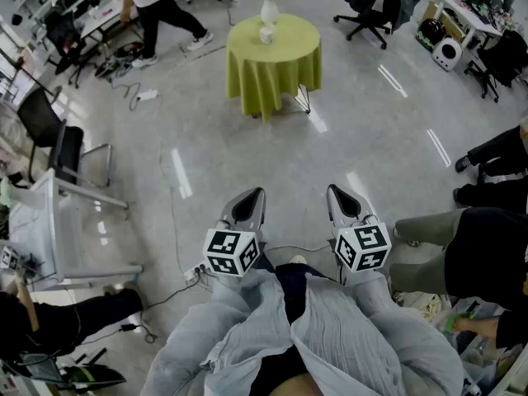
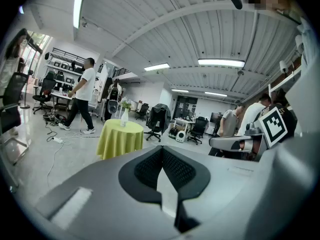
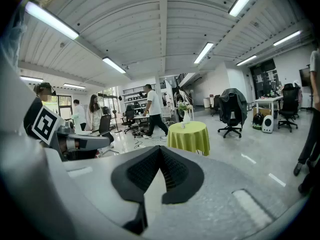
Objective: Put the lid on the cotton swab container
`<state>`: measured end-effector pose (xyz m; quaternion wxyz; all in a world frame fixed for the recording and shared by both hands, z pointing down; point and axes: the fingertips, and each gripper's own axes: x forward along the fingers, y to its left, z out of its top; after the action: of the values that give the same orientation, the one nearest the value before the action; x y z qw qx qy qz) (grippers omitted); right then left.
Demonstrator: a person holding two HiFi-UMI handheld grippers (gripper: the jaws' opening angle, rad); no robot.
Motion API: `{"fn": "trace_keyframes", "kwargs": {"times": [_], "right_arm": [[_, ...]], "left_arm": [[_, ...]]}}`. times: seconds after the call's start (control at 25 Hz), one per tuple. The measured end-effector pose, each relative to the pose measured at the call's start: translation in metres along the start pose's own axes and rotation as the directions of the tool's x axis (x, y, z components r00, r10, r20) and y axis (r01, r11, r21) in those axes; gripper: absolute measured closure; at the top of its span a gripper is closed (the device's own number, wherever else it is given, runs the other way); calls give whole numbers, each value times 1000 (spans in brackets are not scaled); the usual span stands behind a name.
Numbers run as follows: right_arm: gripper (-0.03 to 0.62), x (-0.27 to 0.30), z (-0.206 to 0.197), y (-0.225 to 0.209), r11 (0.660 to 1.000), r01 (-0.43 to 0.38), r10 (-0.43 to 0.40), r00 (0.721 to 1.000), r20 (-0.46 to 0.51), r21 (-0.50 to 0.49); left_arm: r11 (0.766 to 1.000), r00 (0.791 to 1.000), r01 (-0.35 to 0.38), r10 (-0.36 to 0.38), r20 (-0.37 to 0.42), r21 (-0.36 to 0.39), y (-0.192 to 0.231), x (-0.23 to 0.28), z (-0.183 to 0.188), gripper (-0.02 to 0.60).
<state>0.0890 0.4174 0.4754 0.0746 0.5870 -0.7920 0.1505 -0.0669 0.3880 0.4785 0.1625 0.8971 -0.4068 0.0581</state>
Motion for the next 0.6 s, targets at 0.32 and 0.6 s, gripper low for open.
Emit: {"fn": "trace_keyframes", "kwargs": {"times": [0.32, 0.6], "right_arm": [[592, -10, 0, -5, 1000, -11, 11, 1000, 1, 20], [592, -10, -15, 9, 997, -53, 53, 999, -11, 57]], "left_arm": [[1000, 1000, 3, -3, 7, 4, -16, -4, -2, 563], [999, 999, -40, 39, -23, -24, -6, -20, -19, 563]]}}
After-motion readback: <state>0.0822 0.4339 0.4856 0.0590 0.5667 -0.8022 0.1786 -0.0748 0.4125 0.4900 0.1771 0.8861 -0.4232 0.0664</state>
